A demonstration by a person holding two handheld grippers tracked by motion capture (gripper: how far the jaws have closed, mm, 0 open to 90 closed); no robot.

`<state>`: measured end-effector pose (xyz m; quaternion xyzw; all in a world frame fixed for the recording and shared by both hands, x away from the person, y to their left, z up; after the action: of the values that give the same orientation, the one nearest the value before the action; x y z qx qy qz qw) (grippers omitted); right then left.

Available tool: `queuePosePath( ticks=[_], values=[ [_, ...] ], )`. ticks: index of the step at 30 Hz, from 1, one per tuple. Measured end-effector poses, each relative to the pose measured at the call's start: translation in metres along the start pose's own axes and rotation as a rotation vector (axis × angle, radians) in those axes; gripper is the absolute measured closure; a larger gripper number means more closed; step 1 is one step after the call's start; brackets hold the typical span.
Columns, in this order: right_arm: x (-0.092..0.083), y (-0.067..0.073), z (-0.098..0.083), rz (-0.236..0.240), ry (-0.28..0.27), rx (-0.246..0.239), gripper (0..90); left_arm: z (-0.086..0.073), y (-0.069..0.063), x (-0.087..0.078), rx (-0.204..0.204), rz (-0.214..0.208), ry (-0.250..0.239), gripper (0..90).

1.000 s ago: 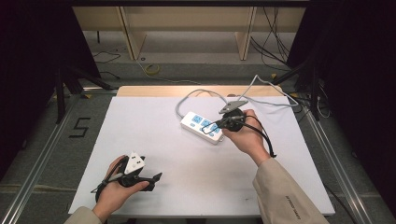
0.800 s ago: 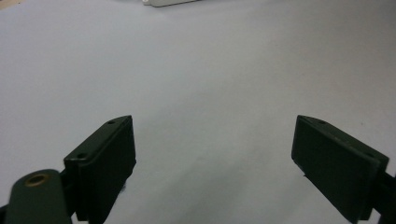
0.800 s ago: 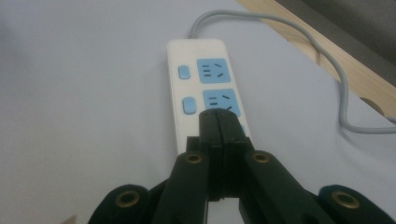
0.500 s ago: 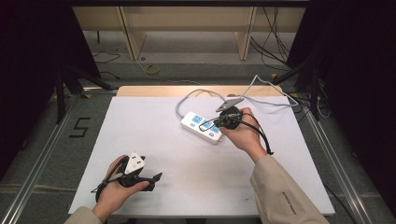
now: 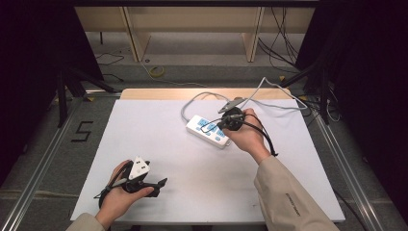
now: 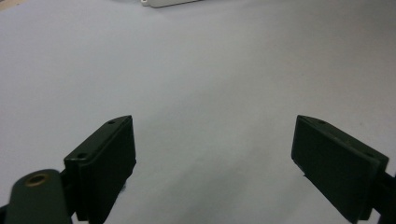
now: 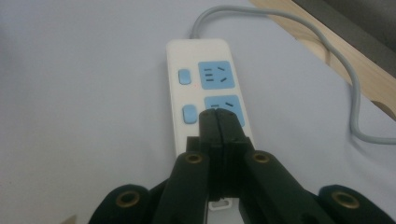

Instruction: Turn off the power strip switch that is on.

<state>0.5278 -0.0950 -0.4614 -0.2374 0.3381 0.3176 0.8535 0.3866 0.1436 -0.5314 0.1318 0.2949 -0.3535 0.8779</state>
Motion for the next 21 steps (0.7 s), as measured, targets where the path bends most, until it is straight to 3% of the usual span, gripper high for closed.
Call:
queuePosePath(
  ticks=[21],
  values=[
    [0.0089,-0.0005,0.0079,0.002,0.026,-0.010,90.0,0.0003,-0.0003,0.0003,0.003,0.000,0.001,13.5]
  ],
)
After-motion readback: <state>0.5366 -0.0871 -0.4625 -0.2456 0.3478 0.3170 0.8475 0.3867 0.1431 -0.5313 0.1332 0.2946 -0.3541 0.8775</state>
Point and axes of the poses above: each handheld gripper's, and its own axes: x roughly forward along the jaws, z roughly out of its top, y roughly to its left, the point moved 9 cm from there along x, roughly forward along the jaws, and after that the axes turned 5 degrees about -z, right-handed, at the moved point
